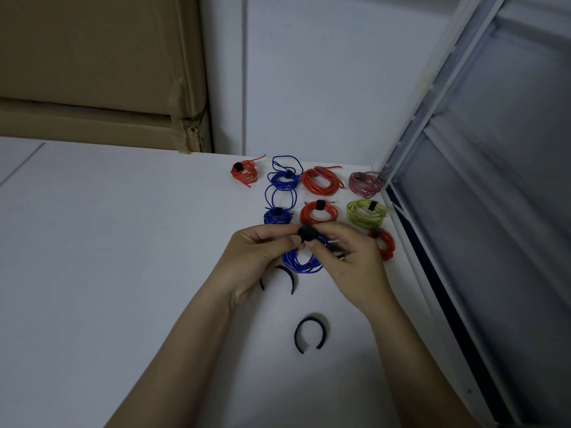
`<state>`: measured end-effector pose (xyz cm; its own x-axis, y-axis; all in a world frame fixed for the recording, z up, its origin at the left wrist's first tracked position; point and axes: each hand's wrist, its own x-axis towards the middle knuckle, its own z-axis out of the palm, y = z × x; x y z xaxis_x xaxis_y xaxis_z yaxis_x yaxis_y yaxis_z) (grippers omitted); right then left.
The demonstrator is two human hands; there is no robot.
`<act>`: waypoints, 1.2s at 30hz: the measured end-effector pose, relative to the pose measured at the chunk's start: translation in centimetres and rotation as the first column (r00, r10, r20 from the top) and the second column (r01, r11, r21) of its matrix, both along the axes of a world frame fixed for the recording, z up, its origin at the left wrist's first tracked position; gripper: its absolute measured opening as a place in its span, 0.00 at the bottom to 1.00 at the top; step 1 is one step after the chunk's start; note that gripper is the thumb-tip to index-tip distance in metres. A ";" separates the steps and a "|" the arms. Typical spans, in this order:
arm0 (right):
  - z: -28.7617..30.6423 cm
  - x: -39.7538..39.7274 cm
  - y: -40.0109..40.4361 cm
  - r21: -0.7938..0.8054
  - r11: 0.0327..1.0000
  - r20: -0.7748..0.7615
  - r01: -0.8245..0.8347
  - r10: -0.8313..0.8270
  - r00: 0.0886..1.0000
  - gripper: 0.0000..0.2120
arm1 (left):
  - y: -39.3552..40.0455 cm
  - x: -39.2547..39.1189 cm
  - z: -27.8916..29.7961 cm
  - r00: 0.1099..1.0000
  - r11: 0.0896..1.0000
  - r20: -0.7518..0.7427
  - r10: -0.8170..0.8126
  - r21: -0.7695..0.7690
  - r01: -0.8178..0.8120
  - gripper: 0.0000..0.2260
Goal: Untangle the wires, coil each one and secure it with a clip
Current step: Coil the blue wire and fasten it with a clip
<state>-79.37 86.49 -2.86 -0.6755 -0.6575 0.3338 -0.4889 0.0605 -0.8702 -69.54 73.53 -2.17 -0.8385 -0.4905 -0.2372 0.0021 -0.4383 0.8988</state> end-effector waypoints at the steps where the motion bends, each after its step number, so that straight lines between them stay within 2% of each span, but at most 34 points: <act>1: 0.1 0.1 0.1 -0.011 1.000 0.048 -0.001 0.001 0.999 0.15 | -0.1 0.1 0.0 1.000 1.000 -0.004 -0.018 -0.014 0.018 0.09; 4: 0.4 0.2 0.2 -0.002 0.999 0.208 -0.044 0.044 0.977 0.18 | -0.3 0.4 0.2 0.996 0.993 -0.015 -0.093 -0.077 0.091 0.10; 9: 0.8 0.1 0.2 -0.030 1.000 0.355 -0.004 0.015 0.935 0.12 | 0.1 0.5 0.3 0.993 0.951 -0.049 -0.104 -0.297 0.084 0.12; 12: 0.8 0.2 0.2 -0.048 0.999 0.404 0.024 -0.003 0.915 0.10 | 0.4 0.4 0.1 0.993 0.858 -0.045 -0.110 -0.508 0.072 0.15; 15: 0.5 0.3 0.3 -0.052 0.998 0.454 0.048 -0.019 0.891 0.13 | 0.8 0.4 -0.2 0.993 0.742 -0.019 -0.120 -0.666 0.077 0.17; 19: -0.2 0.7 0.2 -0.094 0.991 0.516 0.094 -0.032 0.856 0.18 | 1.1 0.4 -0.5 0.995 0.646 -0.016 -0.099 -0.762 0.052 0.11; 24: -0.2 0.6 0.6 -0.109 0.994 0.482 0.022 0.033 0.876 0.11 | 1.0 0.3 -0.7 0.996 0.637 -0.067 -0.050 -0.771 -0.020 0.10; 29: 0.3 -0.1 1.4 -0.042 0.997 0.319 -0.070 0.080 0.944 0.13 | 0.6 0.4 -0.8 0.994 0.721 -0.075 -0.084 -0.693 0.008 0.11; 32: 0.3 -0.2 1.6 -0.001 0.996 0.098 -0.094 0.093 0.991 0.14 | 0.5 0.3 -0.8 0.993 0.729 -0.084 -0.078 -0.685 -0.001 0.11; 36: -0.3 -0.1 1.2 -0.042 0.998 -0.203 -0.041 0.031 0.979 0.05 | 0.8 0.2 -0.8 0.993 0.723 -0.091 -0.076 -0.691 -0.008 0.07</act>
<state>-79.52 87.69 -3.19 -0.5670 -0.6610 0.4915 -0.6565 0.0022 -0.7543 -69.33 74.37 -2.95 -0.8569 -0.4534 0.2454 0.1120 0.3008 0.9471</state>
